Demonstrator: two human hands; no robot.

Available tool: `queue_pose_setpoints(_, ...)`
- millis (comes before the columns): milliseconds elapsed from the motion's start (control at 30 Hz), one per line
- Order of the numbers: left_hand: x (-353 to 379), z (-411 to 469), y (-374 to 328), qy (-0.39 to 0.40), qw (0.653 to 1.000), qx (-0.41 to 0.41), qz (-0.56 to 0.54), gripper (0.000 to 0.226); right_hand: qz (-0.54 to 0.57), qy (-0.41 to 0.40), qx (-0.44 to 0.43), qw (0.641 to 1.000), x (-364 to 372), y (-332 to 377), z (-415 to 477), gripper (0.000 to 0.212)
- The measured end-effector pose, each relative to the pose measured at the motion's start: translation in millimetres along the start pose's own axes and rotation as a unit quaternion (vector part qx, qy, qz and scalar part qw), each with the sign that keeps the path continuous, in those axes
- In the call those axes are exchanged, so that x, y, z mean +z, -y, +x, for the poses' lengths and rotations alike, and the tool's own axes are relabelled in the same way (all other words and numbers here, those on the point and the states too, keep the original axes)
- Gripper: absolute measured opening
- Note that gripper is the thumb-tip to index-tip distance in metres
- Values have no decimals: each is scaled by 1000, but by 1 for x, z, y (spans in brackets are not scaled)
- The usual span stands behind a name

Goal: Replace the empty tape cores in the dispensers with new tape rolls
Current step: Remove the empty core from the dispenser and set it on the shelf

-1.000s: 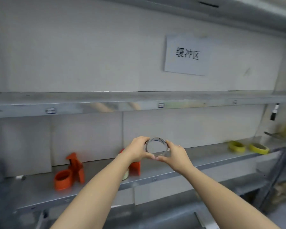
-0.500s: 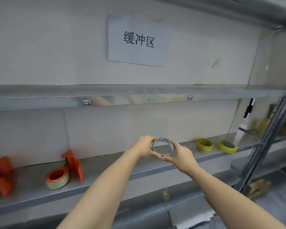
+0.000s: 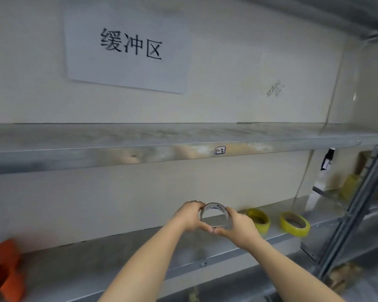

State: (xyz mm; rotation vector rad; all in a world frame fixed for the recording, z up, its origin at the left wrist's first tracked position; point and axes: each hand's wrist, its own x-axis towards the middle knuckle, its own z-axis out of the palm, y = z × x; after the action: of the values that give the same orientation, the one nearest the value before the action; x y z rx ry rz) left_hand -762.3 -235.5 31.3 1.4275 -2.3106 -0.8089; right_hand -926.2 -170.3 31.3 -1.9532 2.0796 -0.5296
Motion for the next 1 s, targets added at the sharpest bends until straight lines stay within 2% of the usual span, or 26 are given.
queue_pose_setpoints(133,23,26,2,4,999,-34,2,72,-7,38,-3,999,14,-30,29,77)
queue_pose_setpoints(400,46,43,4,5,990,-143,10,43,-2,130,-68,989,39,-57,75,72)
queue_pose_setpoints(567,64,44,4,-1,978,-211,-2,39,-3,180,-104,978,55,-68,91,70)
queue_pose_setpoints(867,107,44,18,-54,964,-259,3,64,-25,197,-160,967,88,-95,101,82)
queue_pose_setpoints(1000,111,50,18,-37,958,-281,34,60,-35,209,-164,964,95,-99,109,80)
